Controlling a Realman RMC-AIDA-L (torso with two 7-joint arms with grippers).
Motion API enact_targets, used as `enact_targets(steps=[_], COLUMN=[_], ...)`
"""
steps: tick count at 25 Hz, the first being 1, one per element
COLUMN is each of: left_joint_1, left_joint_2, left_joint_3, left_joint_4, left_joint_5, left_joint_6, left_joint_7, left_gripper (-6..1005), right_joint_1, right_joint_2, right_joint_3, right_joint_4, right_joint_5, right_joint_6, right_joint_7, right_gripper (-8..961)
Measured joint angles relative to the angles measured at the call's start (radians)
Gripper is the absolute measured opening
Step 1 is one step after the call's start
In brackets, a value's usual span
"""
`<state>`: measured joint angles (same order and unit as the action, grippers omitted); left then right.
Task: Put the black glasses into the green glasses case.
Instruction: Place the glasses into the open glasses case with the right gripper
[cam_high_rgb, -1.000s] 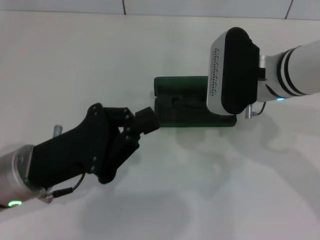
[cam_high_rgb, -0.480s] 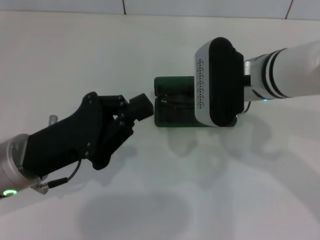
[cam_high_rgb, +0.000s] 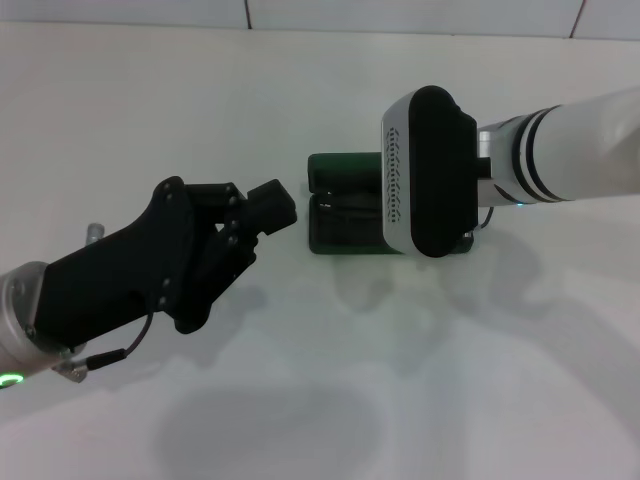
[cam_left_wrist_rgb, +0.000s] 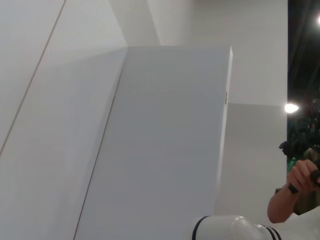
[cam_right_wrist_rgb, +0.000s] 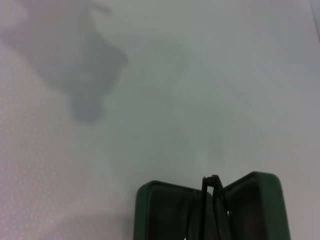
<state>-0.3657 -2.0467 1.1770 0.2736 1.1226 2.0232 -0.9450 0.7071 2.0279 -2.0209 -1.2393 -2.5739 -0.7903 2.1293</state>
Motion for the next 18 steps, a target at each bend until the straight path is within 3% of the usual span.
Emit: enact_targets(steps=[18], left_joint_1=[0.002], left_joint_2=[0.009], left_joint_3=[0.007], left_joint_4=[0.003], left_joint_5=[0.035], left_joint_6=[0.006], left_joint_7=[-0.003], left_gripper=[41], right_joint_1=[0.004], right_joint_2=[0.000], right_joint_3=[-0.004], right_joint_4=[0.037], right_joint_5=[0.014], right_joint_6=[0.029], right_joint_7=[0.004], right_gripper=[77])
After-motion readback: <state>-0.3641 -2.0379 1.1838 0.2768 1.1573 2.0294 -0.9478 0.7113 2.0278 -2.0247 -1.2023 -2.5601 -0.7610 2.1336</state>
